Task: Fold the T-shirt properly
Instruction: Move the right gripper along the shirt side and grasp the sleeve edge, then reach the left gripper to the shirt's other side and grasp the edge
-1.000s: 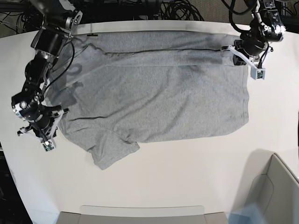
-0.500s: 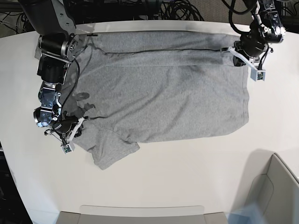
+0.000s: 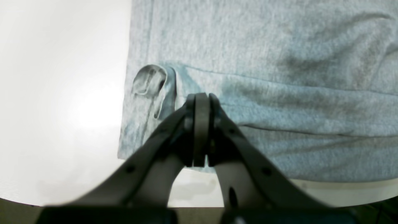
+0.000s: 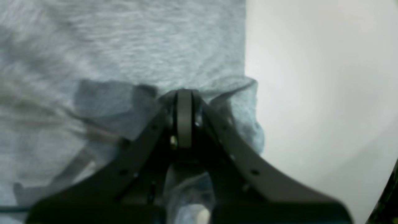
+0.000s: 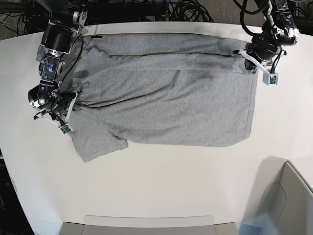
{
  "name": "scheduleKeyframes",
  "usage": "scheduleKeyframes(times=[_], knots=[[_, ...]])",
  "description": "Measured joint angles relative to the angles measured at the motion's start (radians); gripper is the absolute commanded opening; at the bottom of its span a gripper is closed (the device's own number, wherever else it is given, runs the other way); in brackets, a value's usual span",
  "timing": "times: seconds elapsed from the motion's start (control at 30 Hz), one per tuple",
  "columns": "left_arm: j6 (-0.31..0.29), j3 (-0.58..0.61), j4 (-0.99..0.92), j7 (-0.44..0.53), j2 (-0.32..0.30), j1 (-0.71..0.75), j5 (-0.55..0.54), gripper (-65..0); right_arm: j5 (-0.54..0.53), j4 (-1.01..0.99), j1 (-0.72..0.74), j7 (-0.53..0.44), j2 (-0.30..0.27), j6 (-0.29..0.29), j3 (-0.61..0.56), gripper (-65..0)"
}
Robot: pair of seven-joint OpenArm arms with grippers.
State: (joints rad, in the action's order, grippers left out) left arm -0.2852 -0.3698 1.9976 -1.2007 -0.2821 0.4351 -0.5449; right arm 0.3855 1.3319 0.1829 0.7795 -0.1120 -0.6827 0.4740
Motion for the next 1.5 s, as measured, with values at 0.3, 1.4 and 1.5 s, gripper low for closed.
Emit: scheduleKeyframes(times=[0.3,1.4,1.5], knots=[[0.0,0.002,-0.002,0.0,0.0,-0.023,-0.001,-65.0,-0.017,0.084,0.103,-0.003,-0.001,0.0,0.0,-33.4],[-0.004,0.001,-0.002,-0.093,0.019,-0.075,0.002,-65.0,-0.079,-1.11,0.552,-0.621,-0.15,0.138,-0.007,-32.3],[-0.004,0.0,-0.002,-0.109,0.019,-0.081,0.003,-58.7,-0.079,-1.113,0.555,-0.623,-0.133,0.134,-0.013,-32.3]])
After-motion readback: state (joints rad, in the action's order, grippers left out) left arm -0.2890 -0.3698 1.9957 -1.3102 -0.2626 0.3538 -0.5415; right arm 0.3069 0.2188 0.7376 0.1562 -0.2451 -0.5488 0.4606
